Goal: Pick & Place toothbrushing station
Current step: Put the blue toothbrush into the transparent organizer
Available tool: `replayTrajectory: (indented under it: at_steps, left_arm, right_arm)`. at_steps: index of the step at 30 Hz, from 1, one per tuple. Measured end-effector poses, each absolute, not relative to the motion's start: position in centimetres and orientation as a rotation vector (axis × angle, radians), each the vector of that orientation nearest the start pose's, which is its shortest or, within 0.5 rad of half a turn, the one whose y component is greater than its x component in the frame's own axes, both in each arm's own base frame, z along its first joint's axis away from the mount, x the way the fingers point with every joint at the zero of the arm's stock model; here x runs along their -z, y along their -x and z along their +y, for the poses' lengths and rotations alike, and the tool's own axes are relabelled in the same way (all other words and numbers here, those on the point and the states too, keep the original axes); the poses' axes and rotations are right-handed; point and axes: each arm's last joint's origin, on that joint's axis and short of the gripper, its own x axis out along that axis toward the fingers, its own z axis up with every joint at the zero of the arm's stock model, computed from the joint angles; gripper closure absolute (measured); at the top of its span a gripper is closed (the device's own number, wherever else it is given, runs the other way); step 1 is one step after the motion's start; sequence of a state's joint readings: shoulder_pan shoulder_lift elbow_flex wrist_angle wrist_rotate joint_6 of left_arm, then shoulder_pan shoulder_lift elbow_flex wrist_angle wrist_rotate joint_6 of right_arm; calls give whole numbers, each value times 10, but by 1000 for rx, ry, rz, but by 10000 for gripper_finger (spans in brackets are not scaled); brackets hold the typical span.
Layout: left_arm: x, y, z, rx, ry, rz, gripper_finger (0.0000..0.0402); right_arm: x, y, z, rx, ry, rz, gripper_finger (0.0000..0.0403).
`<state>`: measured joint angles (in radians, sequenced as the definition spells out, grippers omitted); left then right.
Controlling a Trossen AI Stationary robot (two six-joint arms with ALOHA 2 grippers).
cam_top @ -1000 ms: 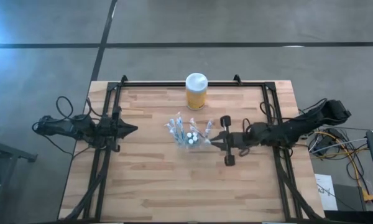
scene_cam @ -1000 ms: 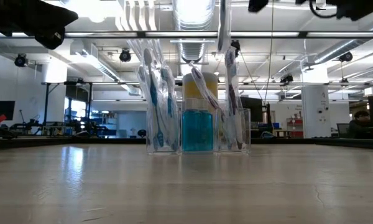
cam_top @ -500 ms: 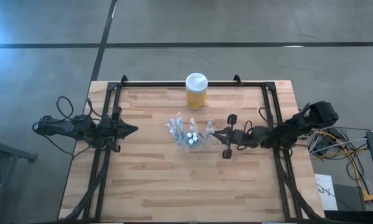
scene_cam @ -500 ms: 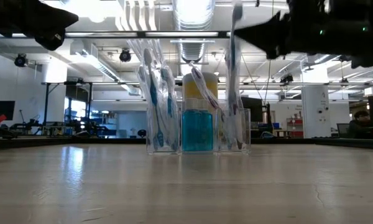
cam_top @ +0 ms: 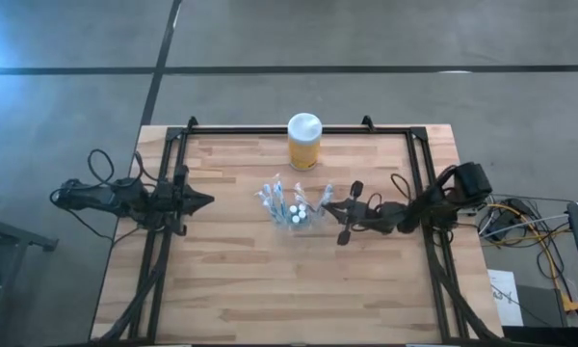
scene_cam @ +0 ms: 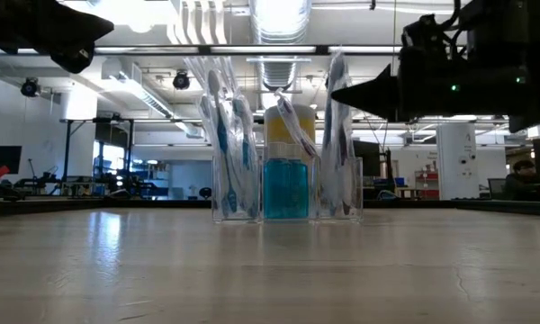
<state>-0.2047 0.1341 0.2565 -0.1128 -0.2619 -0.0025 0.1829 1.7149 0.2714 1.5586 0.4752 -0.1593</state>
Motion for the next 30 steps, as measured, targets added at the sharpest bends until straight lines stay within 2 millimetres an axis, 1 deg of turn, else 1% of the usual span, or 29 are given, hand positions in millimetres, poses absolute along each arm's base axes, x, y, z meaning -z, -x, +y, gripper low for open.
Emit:
replayTrajectory:
  at_steps: [4, 8, 14, 20, 24, 27, 30]
  left_arm:
    - [-229, -90, -11, -58, 5, -9, 383]
    - [-229, -90, -11, -58, 10, -10, 383]
    - [-229, -90, -11, -58, 11, -10, 383]
    - [-229, -90, -11, -59, 11, -9, 383]
    - [-229, -90, -11, -59, 11, -9, 383]
    - [-229, -90, -11, -60, 11, -9, 383]
    - [-229, -90, -11, -60, 11, -9, 383]
  right_arm:
    - [-132, -249, 33, 297, 127, -62, 395]
    - [-125, -251, 33, 299, 132, -36, 395]
    - [-116, -245, 32, 300, 111, 3, 395]
    - [-113, -235, 30, 285, 101, 23, 394]
    - [-112, -234, 30, 283, 41, 19, 394]
    - [-112, -234, 30, 282, 12, 17, 380]
    - [-110, -231, 30, 280, 1, 27, 352]
